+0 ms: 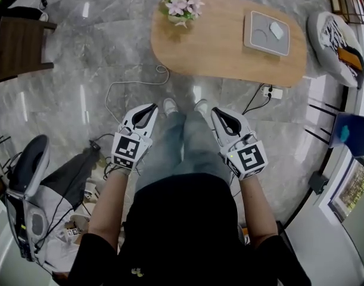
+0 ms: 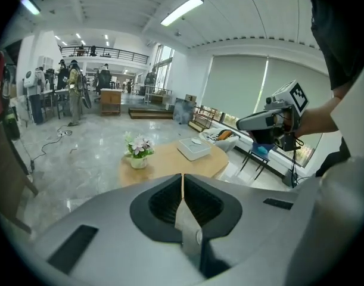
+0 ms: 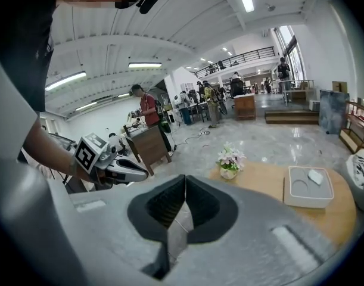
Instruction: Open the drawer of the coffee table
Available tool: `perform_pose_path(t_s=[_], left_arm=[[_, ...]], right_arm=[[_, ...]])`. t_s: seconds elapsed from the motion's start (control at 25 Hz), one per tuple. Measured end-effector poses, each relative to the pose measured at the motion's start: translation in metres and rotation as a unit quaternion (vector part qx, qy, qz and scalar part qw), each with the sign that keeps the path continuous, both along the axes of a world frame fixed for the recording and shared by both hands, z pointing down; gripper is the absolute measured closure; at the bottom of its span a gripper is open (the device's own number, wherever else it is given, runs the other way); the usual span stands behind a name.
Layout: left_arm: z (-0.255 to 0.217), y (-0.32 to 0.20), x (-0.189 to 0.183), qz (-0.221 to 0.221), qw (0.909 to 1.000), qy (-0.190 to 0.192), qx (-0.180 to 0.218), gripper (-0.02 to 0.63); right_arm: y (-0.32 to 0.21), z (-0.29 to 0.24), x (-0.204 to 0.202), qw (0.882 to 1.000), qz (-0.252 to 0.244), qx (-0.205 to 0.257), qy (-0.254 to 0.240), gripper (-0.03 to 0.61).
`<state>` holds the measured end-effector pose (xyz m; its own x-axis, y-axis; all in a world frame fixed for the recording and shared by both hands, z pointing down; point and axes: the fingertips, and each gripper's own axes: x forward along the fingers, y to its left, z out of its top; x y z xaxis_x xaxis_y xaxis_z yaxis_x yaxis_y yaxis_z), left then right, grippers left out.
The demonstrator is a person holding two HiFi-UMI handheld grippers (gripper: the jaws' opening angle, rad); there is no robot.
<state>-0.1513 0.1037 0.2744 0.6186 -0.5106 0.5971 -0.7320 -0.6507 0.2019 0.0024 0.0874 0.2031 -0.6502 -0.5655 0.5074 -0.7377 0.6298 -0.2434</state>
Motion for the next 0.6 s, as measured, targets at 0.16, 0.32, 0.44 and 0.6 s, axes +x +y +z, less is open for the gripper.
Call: perform_pose_path(t_s=[0.16, 0.32, 0.44, 0.6], left_arm=[[0.038, -0.001, -0.001, 0.005, 0.9996, -0.010, -0.024, 0.598], [0.079, -0.003, -0.003, 0.019, 0.9988, -0.025, -0.037, 0.598], [0.110, -0.003, -0.004, 0.018, 0.9979, -0.031, -0.053, 0.598], [0.153, -0.005, -0.001, 0.026, 0.9970, -0.036, -0.063, 0.597]], right_arm=[[-0.005, 0.039, 0.000, 1.000, -0.010, -0.017, 0.024, 0.578], [-0.011, 0.082, 0.002, 0.999, -0.011, -0.033, 0.031, 0.578], [-0.010, 0.112, 0.002, 0.998, -0.016, -0.052, 0.030, 0.578], [-0.010, 0.153, 0.007, 0.997, -0.017, -0.071, 0.035, 0.578]])
